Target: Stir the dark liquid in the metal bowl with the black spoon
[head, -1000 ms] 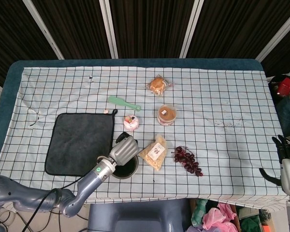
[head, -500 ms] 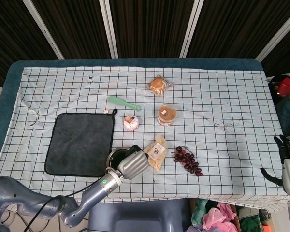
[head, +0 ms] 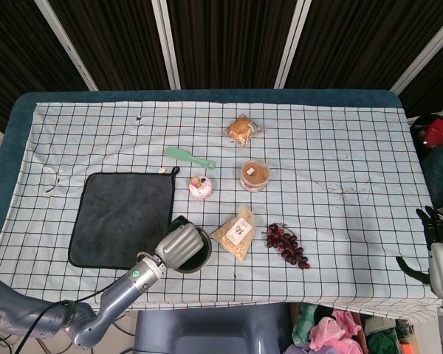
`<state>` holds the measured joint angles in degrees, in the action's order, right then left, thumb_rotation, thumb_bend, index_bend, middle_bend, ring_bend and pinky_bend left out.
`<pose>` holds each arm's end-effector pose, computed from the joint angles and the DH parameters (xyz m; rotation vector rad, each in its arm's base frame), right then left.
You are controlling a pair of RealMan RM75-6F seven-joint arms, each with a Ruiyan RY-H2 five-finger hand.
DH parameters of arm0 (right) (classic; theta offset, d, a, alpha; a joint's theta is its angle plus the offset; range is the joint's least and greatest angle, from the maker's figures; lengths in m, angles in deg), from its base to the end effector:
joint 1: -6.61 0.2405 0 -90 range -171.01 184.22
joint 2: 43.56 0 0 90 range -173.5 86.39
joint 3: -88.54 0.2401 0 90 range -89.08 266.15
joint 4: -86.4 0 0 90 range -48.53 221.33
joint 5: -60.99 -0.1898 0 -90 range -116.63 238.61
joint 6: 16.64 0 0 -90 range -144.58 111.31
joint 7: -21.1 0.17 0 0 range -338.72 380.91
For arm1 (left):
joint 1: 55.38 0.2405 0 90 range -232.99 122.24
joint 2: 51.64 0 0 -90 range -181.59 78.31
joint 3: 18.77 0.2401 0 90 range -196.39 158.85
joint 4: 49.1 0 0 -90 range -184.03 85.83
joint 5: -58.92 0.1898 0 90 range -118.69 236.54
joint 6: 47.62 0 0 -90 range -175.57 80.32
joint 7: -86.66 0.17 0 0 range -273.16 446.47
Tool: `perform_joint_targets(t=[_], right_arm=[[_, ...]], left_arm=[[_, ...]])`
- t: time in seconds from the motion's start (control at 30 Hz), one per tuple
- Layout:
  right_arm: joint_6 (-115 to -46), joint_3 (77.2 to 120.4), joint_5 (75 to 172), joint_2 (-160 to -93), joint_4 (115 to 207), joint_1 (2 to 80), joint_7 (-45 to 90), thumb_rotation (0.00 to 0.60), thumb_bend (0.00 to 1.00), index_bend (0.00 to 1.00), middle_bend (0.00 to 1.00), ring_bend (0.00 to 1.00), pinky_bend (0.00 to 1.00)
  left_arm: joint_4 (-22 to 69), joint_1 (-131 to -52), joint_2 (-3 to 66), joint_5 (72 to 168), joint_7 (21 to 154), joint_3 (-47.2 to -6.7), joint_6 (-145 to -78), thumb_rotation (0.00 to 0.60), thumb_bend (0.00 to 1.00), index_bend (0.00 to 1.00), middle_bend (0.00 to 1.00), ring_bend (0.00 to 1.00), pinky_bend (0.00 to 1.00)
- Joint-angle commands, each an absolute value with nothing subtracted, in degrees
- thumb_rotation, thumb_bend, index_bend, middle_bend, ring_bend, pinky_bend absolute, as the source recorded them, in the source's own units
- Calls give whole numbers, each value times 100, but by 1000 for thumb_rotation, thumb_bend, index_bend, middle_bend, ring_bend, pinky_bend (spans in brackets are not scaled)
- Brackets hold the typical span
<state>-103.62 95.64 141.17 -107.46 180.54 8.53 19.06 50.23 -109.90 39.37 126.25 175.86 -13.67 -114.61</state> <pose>-0.3005 -0.2009 0.1926 1.2153 -0.8920 0.8806 -0.0489 0.2761 -0.0384 -2.1006 0.4833 -0.4638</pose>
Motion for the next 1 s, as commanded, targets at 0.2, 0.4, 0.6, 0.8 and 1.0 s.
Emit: perform_joint_targets(t=[0.2, 0.4, 0.6, 0.8, 1.0], right_arm=[[-10318, 9564, 14083, -10758, 18041, 866, 1883, 600, 127, 72, 26, 125, 247], [-10325, 9578, 14049, -10738, 18044, 852, 1924, 600, 127, 65, 26, 121, 248], [-10325, 9579, 14051, -10729, 18050, 850, 1941, 600, 127, 57, 27, 121, 247], [-10326, 9580, 14051, -10725, 18054, 848, 1950, 600, 127, 54, 27, 114, 247], [-10328, 9579, 14045, -10736, 18067, 849, 1911, 600, 126, 55, 27, 114, 247]], left_arm=[[4722, -11125, 4105, 12441, 17482, -1737, -11298, 600, 509, 664, 941, 956, 919], [4420, -11277, 4457, 12174, 17492, -1972, -11110, 600, 509, 656, 937, 955, 919], [4377, -11316, 4549, 12068, 17554, -1978, -11100, 600, 488, 596, 929, 951, 919], [4437, -11327, 4506, 11976, 17658, -1958, -11160, 600, 256, 323, 913, 949, 919], [4555, -11312, 4412, 11937, 17718, -1996, -11340, 600, 149, 94, 891, 941, 918]])
